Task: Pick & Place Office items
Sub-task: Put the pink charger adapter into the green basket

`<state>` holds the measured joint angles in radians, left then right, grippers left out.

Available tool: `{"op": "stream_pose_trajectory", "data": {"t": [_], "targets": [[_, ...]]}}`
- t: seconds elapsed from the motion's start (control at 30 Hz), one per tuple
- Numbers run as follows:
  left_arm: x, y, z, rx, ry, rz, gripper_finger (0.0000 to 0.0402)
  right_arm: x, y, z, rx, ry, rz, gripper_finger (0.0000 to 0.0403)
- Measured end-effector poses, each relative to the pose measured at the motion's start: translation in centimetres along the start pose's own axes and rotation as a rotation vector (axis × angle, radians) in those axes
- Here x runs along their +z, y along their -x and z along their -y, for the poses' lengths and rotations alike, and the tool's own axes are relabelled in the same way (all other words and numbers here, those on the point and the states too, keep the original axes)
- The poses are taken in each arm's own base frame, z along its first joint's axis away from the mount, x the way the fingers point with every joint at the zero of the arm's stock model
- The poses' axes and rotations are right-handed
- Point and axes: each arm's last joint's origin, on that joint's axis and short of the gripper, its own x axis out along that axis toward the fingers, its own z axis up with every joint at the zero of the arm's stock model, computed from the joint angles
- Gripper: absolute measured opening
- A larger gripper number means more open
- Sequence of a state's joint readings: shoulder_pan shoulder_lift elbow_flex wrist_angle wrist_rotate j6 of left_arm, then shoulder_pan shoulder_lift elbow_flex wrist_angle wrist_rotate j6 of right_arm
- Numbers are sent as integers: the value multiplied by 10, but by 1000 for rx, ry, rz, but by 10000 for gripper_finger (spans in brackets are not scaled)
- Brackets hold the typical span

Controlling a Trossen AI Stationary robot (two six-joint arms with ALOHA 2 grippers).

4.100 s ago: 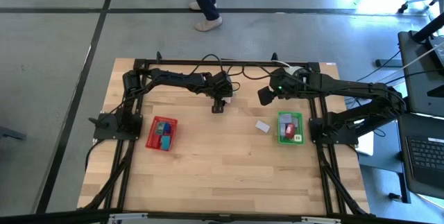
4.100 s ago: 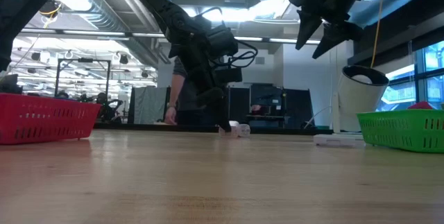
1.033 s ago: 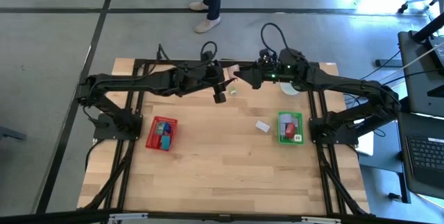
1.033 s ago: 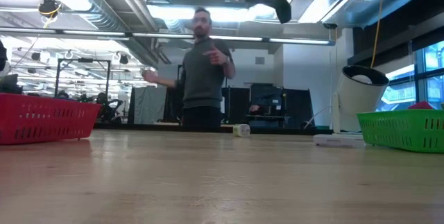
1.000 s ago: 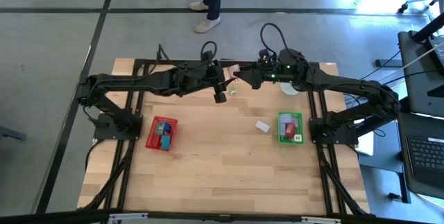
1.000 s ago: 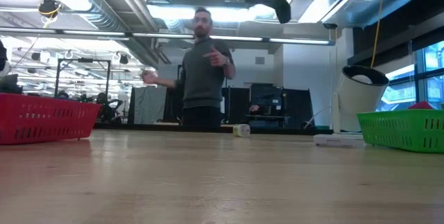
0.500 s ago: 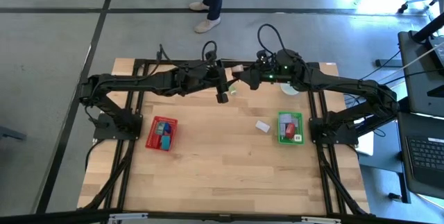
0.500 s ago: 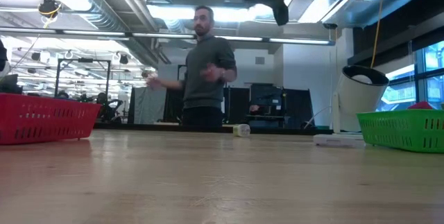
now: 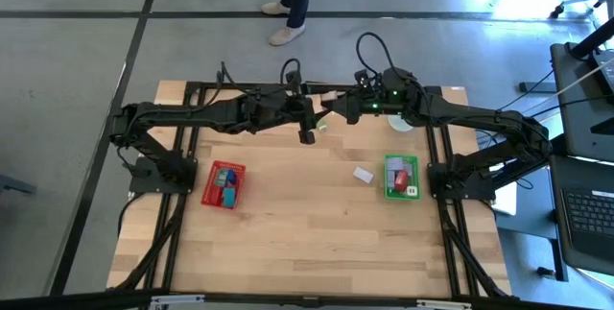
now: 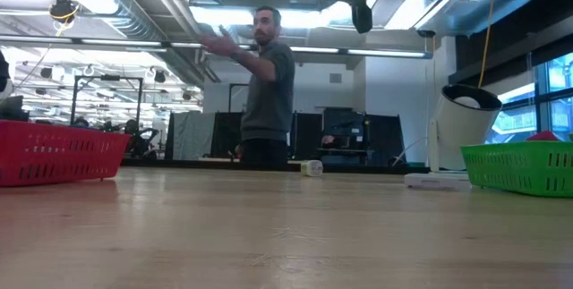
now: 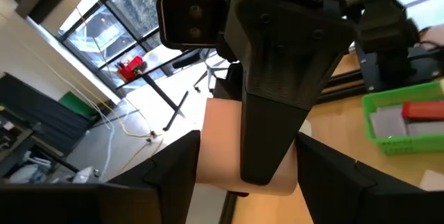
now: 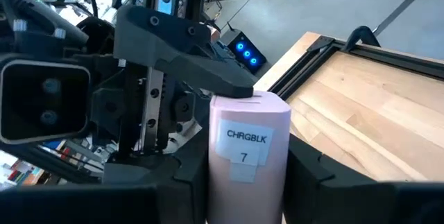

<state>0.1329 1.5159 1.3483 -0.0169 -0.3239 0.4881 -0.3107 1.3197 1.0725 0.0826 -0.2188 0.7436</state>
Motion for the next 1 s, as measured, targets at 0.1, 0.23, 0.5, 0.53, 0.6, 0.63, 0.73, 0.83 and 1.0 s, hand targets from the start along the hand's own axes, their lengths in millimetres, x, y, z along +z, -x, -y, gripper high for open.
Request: {"op": "stream_pose_trajectory", "data": {"t": [0.1,0.23,0.5,0.53,0.6,0.63,0.73,0.83,1.0], "targets": [[1,1,1,-8,33,9,231,0,1,1,-7,16,-8,121],[2,1,1,-9,88,13,247,1,6,12,-79,0,-46,121],[1,1,0,3,164,2,279,0,25,30,-244,-26,-151,121],[1,1,-1,17,166,-4,282,-2,29,31,-266,-29,-174,121],[0,1,-2,55,165,-22,285,-5,36,31,-302,-37,-219,121],[-1,1,-2,74,164,-34,285,-7,40,31,-318,-40,-238,121],[-2,1,-4,133,161,-65,285,-11,54,28,-381,-36,-277,121],[-3,2,-5,186,160,-88,284,-16,68,24,-451,-31,-300,121],[-5,2,-8,255,158,-124,283,-28,90,18,-560,-21,-363,121]]}}
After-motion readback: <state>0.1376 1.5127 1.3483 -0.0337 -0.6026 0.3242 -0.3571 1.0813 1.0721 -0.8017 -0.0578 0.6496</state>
